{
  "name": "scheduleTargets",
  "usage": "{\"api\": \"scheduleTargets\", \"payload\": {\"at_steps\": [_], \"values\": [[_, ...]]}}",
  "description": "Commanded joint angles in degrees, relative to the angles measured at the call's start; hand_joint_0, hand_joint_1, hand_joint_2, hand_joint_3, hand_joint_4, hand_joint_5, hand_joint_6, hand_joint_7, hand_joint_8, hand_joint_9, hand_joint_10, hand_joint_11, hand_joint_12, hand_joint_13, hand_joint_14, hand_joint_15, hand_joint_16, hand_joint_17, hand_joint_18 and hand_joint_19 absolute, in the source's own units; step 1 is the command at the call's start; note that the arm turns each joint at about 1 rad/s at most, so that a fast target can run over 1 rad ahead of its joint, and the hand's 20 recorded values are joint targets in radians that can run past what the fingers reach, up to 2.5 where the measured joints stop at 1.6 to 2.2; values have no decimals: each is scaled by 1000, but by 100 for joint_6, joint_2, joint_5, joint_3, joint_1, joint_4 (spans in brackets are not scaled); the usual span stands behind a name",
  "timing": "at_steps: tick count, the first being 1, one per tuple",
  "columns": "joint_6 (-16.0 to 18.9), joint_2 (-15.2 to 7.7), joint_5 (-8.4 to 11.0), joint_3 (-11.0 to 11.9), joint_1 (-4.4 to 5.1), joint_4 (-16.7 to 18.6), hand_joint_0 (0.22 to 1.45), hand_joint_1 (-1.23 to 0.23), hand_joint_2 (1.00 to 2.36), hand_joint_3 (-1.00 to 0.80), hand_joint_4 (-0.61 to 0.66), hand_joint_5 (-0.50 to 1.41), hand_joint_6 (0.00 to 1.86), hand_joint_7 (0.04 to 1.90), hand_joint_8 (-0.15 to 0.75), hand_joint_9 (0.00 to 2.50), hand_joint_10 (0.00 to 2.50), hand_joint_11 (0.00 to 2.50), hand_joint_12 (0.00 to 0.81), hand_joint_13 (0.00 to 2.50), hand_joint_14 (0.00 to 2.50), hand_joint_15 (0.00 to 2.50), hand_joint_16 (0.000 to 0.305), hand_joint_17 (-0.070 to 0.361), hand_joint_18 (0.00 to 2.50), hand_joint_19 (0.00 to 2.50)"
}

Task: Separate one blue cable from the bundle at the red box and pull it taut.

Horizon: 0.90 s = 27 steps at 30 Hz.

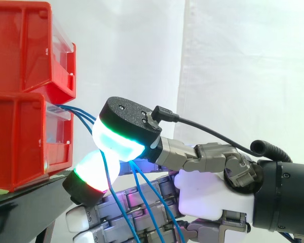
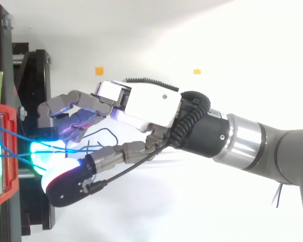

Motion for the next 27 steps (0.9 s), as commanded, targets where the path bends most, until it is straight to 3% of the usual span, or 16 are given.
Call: {"api": "scheduleTargets", "payload": {"at_steps": [1,9,12,15,21,27], "values": [[2,9,-17,2,-11,-2,615,-726,1002,-478,111,-169,727,1202,319,867,24,717,416,885,23,602,55,123,717,718],[2,70,-140,2,-55,-108,631,-679,1010,-395,115,-171,756,1188,323,890,25,720,418,898,24,597,54,122,724,718],[2,79,-202,2,-72,-178,624,-700,1019,-272,92,-179,775,1252,325,894,22,729,418,900,24,602,54,123,731,717],[11,97,-263,2,-90,-231,625,-728,1020,-241,87,-194,809,1191,327,892,22,735,421,900,23,610,55,123,732,719],[11,141,-263,2,-107,-284,691,-806,1005,-439,101,-205,830,1126,325,877,25,760,415,904,24,598,54,123,741,707],[11,273,-272,2,-125,-521,714,-821,1000,-500,110,-203,834,1126,322,882,25,756,410,916,24,611,54,122,761,692]]}}
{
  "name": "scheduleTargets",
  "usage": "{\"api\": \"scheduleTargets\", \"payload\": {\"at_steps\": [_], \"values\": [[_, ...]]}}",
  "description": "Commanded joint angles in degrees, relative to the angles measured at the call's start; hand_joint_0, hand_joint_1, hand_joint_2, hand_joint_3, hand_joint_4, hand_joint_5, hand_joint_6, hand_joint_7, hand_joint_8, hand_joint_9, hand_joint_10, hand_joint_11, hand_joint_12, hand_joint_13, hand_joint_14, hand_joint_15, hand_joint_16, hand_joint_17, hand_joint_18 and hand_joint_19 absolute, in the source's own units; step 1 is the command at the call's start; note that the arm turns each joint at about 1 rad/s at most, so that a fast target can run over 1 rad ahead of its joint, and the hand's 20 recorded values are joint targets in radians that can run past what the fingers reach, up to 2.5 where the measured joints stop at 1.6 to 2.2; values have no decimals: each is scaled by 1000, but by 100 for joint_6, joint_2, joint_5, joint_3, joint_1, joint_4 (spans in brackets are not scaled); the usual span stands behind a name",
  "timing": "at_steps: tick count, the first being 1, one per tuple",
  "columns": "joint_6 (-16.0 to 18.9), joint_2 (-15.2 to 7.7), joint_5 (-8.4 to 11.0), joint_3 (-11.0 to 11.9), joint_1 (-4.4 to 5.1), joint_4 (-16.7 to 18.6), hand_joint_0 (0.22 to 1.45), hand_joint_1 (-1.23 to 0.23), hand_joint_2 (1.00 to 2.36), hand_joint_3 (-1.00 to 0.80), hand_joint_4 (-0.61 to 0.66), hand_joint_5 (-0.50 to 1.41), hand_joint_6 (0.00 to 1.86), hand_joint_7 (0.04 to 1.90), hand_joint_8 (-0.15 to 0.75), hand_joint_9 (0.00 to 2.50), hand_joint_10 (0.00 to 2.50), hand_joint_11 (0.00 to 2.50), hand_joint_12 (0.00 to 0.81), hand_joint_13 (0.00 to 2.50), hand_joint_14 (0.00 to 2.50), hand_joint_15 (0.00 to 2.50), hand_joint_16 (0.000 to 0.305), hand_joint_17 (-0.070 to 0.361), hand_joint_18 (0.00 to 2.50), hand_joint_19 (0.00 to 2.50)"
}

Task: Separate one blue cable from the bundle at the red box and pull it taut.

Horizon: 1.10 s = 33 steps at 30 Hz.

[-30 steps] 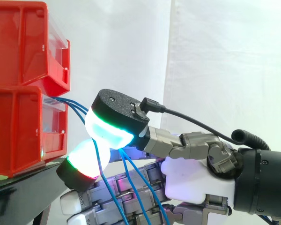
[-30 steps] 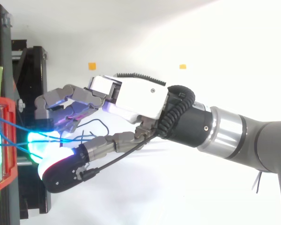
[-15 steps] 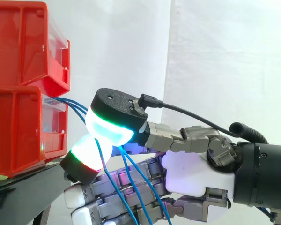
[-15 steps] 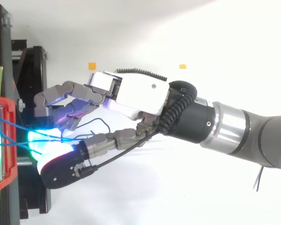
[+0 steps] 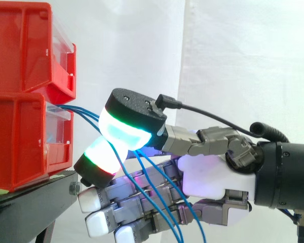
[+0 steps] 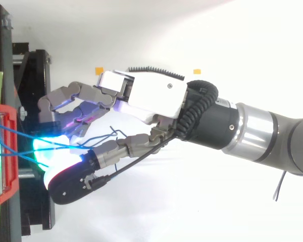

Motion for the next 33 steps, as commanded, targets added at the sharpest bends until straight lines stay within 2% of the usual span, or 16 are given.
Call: {"api": "scheduleTargets", "payload": {"at_steps": [1,6,8,15,21,26,29,33], "values": [[7,66,-6,4,-4,-191,712,-823,1000,-500,112,-203,834,1126,323,882,25,756,409,917,24,607,55,123,761,688],[15,119,2,-5,-4,-288,586,-775,1000,-500,148,-192,801,1121,323,887,23,773,415,908,25,623,55,124,749,710],[7,163,2,-5,-4,-332,534,-686,1000,-500,160,-179,733,1168,331,888,24,750,433,914,24,624,58,130,761,719],[7,268,-6,-14,-31,-657,525,-483,1000,-500,159,-170,684,1212,339,889,24,735,444,921,22,616,60,134,770,728],[7,268,-6,-14,-39,-648,611,-489,1002,-478,141,-168,697,1224,335,898,24,739,430,927,23,633,56,126,752,744],[7,268,-6,-5,-39,-648,608,-579,1020,-237,140,-187,776,1189,334,904,25,756,433,930,26,626,56,127,756,737],[7,268,-6,-5,-48,-648,607,-644,1025,-159,128,-203,826,1162,338,891,25,755,433,926,24,628,56,127,759,735],[7,268,-6,-5,-57,-639,612,-672,1026,-140,123,-205,837,1154,336,882,26,763,431,925,24,629,57,127,760,735]]}}
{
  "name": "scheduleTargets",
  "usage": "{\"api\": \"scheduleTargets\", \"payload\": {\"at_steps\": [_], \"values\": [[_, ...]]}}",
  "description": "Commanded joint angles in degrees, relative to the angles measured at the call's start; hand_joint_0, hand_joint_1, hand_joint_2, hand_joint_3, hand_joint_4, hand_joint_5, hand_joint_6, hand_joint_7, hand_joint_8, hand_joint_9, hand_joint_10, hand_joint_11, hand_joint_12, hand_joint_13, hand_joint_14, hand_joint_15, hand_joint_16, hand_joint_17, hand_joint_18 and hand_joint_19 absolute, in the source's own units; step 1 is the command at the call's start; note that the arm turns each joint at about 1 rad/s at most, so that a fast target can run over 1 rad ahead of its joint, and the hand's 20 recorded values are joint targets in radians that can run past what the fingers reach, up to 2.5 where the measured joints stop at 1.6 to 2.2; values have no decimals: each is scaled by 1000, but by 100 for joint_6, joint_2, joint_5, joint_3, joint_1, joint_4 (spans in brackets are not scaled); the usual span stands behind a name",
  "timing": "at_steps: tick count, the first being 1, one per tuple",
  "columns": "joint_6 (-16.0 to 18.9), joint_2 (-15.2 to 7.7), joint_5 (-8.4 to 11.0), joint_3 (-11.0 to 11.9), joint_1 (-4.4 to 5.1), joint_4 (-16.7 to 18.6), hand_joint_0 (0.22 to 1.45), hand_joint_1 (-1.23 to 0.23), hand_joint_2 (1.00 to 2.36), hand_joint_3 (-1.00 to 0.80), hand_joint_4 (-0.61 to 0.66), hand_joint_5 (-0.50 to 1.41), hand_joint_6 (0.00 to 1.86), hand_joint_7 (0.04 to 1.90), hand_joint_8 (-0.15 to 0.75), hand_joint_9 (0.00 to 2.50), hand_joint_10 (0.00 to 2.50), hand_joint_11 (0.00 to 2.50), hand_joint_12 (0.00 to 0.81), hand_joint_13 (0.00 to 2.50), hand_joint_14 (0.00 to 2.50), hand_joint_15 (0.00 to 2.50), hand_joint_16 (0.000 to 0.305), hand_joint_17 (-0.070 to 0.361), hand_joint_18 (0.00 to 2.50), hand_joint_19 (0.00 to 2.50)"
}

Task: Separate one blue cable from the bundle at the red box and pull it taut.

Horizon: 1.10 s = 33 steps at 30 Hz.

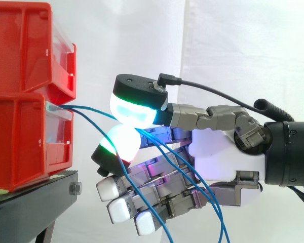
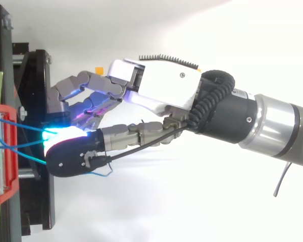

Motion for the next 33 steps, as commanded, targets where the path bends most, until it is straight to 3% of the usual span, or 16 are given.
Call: {"api": "scheduleTargets", "payload": {"at_steps": [1,9,12,14,18,21,28,33], "values": [[0,8,0,2,-5,7,613,-677,1025,-143,123,-205,838,1151,336,882,23,769,429,924,24,629,56,127,760,735],[-9,122,0,2,-14,-72,640,-715,1022,-196,118,-209,842,1127,328,864,26,778,426,916,23,630,56,127,759,735],[-35,210,17,-7,13,-204,600,-726,1004,-455,139,-212,827,1136,324,864,25,780,426,916,25,634,57,128,762,732],[-44,245,17,2,22,-292,553,-615,1000,-500,159,-206,816,1100,331,871,25,763,433,922,25,635,59,132,770,734],[-53,307,26,2,22,-441,612,-418,1000,-500,150,-179,764,1147,337,939,25,767,433,956,24,635,57,128,770,751],[-53,298,26,-7,22,-441,642,-451,1003,-463,135,-168,763,1143,329,993,25,791,419,991,26,654,55,125,798,757],[-53,307,79,2,30,-441,605,-661,1024,-151,127,-202,824,1161,334,946,26,806,426,970,25,659,57,129,802,748],[-53,307,79,-7,30,-441,623,-703,1023,-156,113,-204,838,1134,325,920,26,817,416,957,25,656,57,128,792,749]]}}
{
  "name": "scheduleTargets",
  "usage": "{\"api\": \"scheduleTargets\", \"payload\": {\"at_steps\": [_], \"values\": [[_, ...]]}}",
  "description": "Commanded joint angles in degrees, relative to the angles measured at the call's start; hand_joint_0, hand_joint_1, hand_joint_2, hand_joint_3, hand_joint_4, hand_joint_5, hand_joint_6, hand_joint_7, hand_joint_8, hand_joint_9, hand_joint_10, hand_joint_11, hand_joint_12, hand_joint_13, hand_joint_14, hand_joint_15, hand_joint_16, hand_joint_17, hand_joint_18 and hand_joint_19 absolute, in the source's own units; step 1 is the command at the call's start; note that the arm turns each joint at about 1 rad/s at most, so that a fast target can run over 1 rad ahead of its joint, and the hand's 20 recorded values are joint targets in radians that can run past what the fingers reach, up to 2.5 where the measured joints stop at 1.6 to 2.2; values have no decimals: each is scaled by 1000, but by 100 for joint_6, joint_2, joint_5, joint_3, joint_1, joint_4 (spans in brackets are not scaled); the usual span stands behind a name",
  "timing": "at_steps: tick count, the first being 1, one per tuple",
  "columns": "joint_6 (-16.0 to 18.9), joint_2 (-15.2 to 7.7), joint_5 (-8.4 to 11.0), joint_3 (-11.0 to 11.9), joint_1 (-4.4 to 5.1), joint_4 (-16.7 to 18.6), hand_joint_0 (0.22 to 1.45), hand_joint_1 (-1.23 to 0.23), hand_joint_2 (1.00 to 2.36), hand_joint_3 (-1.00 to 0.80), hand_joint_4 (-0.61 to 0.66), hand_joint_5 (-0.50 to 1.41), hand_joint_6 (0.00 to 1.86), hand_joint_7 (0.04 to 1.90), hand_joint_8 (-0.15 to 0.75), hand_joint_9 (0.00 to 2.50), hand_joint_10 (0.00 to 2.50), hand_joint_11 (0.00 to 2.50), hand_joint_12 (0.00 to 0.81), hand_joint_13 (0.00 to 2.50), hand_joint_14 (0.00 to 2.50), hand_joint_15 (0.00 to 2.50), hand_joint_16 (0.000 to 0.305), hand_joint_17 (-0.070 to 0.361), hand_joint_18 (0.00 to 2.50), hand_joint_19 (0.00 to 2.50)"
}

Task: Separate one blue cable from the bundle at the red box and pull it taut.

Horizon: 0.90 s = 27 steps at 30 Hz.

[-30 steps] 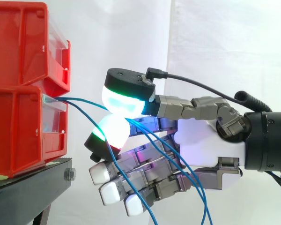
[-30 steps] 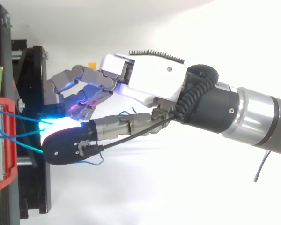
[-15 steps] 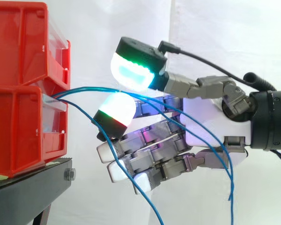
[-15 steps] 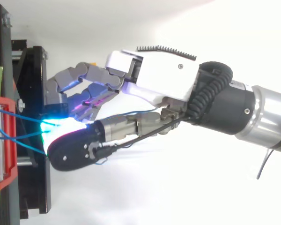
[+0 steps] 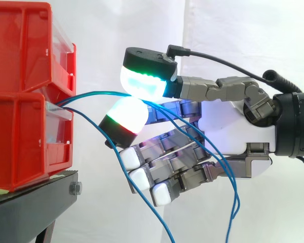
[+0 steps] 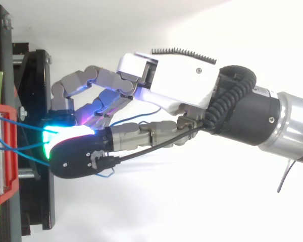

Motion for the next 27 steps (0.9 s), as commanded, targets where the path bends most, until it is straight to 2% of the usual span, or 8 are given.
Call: {"api": "scheduleTargets", "payload": {"at_steps": [1,9,13,18,22,27], "values": [[0,-7,4,-2,1,0,626,-709,1023,-160,112,-204,839,1130,323,916,27,814,416,951,26,653,57,128,784,748],[0,-7,12,-2,1,-9,659,-774,1016,-281,116,-212,841,1116,315,881,26,830,412,931,26,658,57,128,770,738],[0,2,12,-2,9,-9,627,-800,1000,-500,149,-216,852,1153,314,877,24,837,413,926,26,664,58,129,770,730],[-9,-7,-14,-2,9,-9,507,-668,1000,-500,177,-216,859,1082,336,914,24,833,434,950,24,662,62,139,805,728],[-62,-7,4,-2,9,0,510,-516,1000,-500,184,-209,864,1122,345,949,25,833,443,980,25,655,62,140,836,736],[-62,-7,-5,-2,9,-9,548,-427,1000,-500,176,-207,871,1122,344,963,26,839,434,989,25,665,60,135,835,745]]}}
